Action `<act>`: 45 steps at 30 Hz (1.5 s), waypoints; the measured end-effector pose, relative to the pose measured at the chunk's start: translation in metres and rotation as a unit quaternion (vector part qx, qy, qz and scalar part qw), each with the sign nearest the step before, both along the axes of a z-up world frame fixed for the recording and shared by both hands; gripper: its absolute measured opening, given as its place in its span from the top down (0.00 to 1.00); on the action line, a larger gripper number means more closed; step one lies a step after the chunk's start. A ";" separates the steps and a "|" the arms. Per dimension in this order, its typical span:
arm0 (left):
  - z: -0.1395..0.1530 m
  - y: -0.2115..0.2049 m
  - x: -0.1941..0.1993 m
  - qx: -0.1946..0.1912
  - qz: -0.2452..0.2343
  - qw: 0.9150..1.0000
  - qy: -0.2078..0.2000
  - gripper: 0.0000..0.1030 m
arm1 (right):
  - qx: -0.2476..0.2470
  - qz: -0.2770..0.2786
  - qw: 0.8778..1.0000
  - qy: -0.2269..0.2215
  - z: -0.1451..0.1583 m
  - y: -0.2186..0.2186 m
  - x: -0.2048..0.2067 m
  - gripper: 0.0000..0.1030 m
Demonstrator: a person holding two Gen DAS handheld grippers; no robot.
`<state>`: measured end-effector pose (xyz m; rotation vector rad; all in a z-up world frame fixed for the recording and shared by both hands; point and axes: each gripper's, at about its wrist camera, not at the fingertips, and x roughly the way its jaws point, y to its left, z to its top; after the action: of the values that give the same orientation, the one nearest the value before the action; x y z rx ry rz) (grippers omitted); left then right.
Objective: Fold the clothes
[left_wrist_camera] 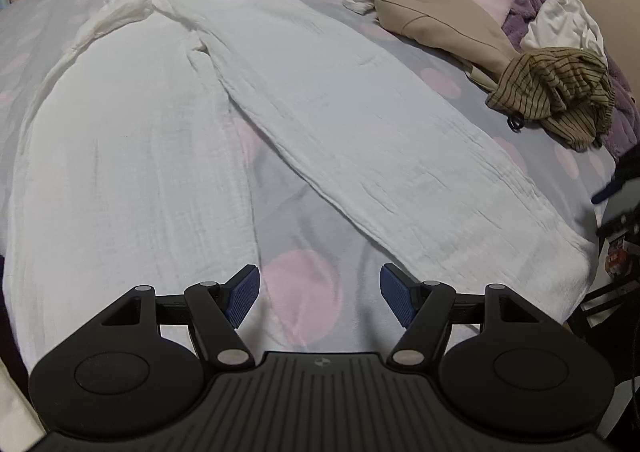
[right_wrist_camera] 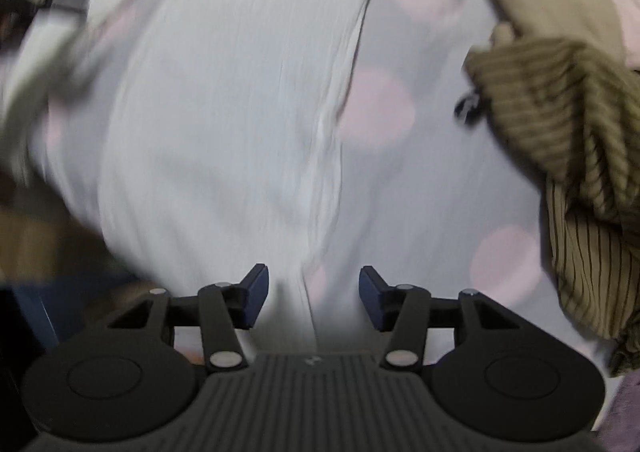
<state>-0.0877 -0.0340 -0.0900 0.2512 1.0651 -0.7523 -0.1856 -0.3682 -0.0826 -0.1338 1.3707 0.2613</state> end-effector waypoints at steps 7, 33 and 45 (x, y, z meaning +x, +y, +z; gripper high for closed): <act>0.019 -0.001 -0.006 -0.003 -0.012 1.000 -0.009 0.37 | -0.004 -0.011 0.997 -0.073 0.008 0.023 0.077 0.49; 0.064 0.071 0.092 -0.057 0.109 0.990 -0.067 0.36 | 0.074 -0.211 0.955 -0.194 -0.056 0.005 0.411 0.67; 0.063 0.067 0.090 -0.056 0.101 0.992 -0.057 0.36 | 0.014 -0.291 0.928 -0.231 -0.042 -0.045 0.393 0.96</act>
<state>0.0024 0.0334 -0.0266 0.0864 0.9207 -0.6058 0.2078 -0.4130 -0.1242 0.2262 0.8821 -0.2416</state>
